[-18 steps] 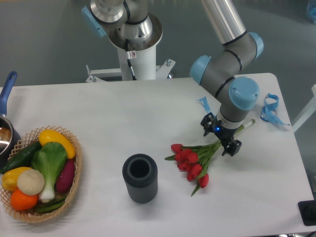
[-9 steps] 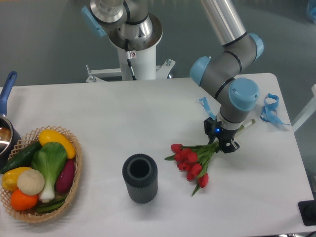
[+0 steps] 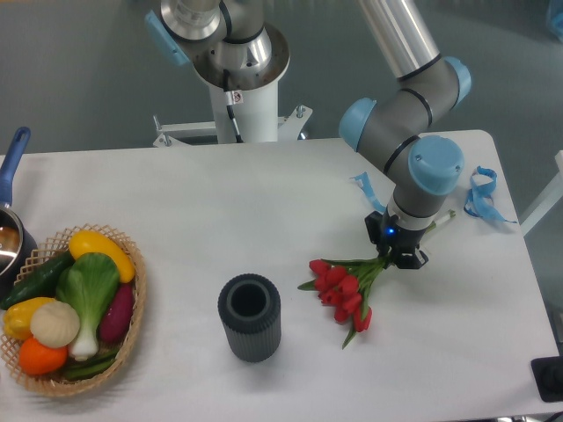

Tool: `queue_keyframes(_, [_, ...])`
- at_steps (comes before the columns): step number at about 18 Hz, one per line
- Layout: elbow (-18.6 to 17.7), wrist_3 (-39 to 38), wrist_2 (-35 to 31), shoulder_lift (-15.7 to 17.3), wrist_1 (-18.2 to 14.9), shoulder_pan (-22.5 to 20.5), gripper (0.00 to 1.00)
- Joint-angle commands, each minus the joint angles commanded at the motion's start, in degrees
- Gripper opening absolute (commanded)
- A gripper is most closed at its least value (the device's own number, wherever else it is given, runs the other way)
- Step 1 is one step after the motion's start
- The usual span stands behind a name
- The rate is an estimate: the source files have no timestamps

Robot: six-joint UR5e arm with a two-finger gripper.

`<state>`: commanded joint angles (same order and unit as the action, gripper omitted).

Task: Pick up the flowers from the table
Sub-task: 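Lower the gripper onto the stem and close it around the bouquet, then lift the red tulip bouquet up off the table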

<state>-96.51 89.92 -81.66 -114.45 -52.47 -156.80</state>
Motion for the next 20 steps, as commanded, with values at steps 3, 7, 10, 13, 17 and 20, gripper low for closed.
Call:
queue_keyframes(3, [0.18,-6.23,13.15,3.78,0.17,-2.27,0.13])
queue_keyframes(7, [0.53,-10.98,19.77,9.05,0.17,-4.30,0.13])
queue_keyframes(10, [1.50,-20.55,32.49,12.05,0.26,-5.01,0.13])
queue_keyframes(13, [1.32,-22.95,41.56,13.02,0.26,-5.01,0.13])
queue_keyframes(17, [1.32,-23.12,47.90,13.28,0.26,-5.62,0.13])
queue_keyframes(20, [1.41,-23.65,50.46,13.20,0.26,-5.89,0.13])
